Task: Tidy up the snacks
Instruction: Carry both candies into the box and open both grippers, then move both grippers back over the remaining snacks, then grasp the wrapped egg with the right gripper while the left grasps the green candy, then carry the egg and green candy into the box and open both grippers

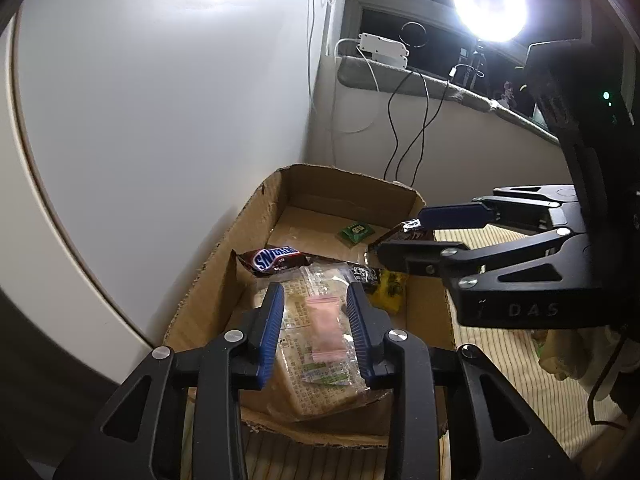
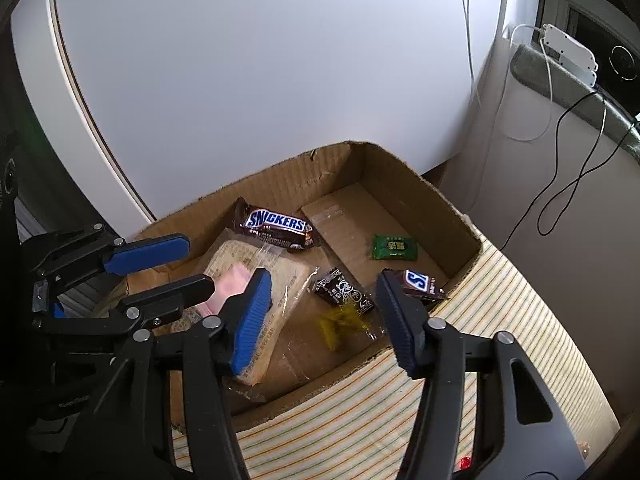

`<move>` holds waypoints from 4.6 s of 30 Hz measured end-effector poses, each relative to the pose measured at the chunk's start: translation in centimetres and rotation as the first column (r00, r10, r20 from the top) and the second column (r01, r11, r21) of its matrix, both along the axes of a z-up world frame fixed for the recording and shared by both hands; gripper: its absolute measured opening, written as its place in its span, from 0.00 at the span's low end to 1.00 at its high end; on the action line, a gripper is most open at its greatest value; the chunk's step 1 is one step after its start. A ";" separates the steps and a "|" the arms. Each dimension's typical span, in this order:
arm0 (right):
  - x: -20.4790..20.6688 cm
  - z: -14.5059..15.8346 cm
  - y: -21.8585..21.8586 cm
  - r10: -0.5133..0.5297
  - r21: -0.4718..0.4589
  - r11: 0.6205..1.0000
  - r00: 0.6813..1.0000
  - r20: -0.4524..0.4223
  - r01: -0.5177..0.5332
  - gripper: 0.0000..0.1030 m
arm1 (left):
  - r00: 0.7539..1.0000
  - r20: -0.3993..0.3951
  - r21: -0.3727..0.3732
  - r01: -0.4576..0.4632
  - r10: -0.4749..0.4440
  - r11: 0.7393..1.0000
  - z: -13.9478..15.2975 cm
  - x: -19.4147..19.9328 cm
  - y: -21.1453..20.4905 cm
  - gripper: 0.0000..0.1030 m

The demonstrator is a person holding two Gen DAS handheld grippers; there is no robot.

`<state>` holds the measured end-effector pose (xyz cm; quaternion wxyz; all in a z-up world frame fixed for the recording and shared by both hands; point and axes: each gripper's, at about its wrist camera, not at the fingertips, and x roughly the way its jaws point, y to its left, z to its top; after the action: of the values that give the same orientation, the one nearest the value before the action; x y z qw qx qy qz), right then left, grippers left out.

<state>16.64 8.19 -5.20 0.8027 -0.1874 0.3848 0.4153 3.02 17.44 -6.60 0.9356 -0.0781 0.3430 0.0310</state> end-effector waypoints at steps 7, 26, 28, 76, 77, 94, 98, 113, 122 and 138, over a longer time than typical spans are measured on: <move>0.0 1.3 -0.9 -0.040 0.031 0.999 0.999 0.031 0.039 0.80 | 1.000 0.008 0.004 -0.002 0.002 1.000 0.2 -0.3 0.0 0.49; -0.9 4.0 -9.7 -0.142 0.067 0.988 0.989 0.045 0.139 0.86 | 0.996 0.039 -0.005 0.082 -0.082 0.997 1.7 -1.5 -3.8 0.57; -1.1 4.2 -11.6 -0.166 0.065 0.985 0.985 0.053 0.163 0.86 | 0.994 0.039 -0.008 0.098 -0.098 0.995 1.7 -1.5 -4.7 0.57; 7.1 -5.6 -35.5 -0.473 -0.069 0.878 0.881 0.010 0.473 0.72 | 0.790 -0.216 -0.047 0.579 -0.574 0.814 -4.7 3.1 -25.1 0.46; 7.2 -5.6 -35.5 -0.470 -0.070 0.880 0.883 0.009 0.470 0.72 | 0.785 -0.218 -0.043 0.586 -0.580 0.809 -4.7 3.1 -25.4 0.46; 7.0 -7.6 -34.6 -0.438 -0.110 0.895 0.899 -0.023 0.433 0.53 | 0.749 -0.235 0.000 0.638 -0.620 0.770 -5.3 1.9 -27.7 0.22; 7.1 -7.6 -34.4 -0.443 -0.119 0.891 0.896 -0.012 0.439 0.41 | 0.752 -0.231 0.014 0.637 -0.618 0.770 -5.3 1.7 -28.2 0.21; 6.2 -6.6 -34.8 -0.460 -0.085 0.885 0.888 -0.009 0.458 0.26 | 0.782 -0.195 -0.035 0.598 -0.592 0.801 -5.4 0.6 -25.8 0.18; 4.1 -4.9 -35.1 -0.470 -0.050 0.882 0.883 0.008 0.469 0.26 | 0.812 -0.151 -0.056 0.562 -0.564 0.825 -4.2 -0.2 -23.2 0.17; 0.4 0.1 -29.5 -0.373 0.015 0.928 0.924 0.079 0.373 0.26 | 0.901 -0.041 -0.047 0.431 -0.432 0.901 -1.0 -0.6 -15.9 0.17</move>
<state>17.03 -21.35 -5.05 0.8818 -0.1276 0.3810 0.2470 2.39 1.49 -7.64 0.9086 -0.0166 0.3759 -0.1811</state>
